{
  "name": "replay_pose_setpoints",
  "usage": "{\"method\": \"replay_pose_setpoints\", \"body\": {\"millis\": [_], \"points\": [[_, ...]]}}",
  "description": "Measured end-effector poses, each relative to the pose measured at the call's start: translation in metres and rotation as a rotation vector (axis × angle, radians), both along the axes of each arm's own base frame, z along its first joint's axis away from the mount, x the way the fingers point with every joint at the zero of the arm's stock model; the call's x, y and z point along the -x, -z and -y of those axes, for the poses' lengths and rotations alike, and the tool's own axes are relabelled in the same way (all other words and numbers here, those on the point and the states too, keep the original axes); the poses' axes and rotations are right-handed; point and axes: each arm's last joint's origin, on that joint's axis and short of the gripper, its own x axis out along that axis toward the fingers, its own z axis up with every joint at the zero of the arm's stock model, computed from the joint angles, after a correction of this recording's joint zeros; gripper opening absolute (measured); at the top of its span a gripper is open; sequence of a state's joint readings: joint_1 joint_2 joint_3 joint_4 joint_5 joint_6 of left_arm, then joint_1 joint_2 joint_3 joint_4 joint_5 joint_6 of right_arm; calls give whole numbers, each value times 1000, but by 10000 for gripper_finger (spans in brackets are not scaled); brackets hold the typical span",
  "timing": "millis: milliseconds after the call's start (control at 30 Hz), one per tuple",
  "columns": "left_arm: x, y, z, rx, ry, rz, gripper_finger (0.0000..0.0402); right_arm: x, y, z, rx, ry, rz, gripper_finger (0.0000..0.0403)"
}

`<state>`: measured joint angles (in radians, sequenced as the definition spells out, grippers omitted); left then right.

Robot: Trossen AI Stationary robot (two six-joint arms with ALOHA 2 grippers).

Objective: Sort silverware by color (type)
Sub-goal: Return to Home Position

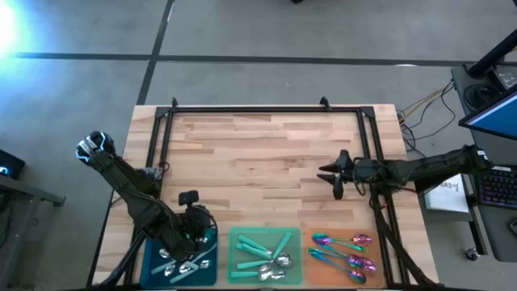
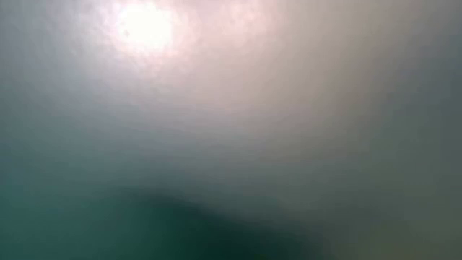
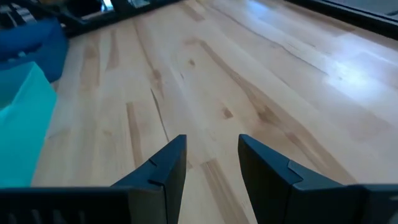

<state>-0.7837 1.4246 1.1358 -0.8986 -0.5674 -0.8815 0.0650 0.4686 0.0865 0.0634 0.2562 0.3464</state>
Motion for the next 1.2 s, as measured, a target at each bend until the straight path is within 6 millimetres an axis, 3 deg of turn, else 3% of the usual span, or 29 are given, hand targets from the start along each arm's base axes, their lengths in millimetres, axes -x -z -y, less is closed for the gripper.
{"method": "replay_pose_setpoints", "body": {"millis": [167,1033,1200], "points": [[0,0,0,4,-15,8,103,2,11,0,21,-3,70,134],[-2,0,-2,-43,-44,52,103,3,11,2,28,43,78,134],[-2,0,-2,-40,-46,57,103,8,-2,3,19,52,196,134]]}}
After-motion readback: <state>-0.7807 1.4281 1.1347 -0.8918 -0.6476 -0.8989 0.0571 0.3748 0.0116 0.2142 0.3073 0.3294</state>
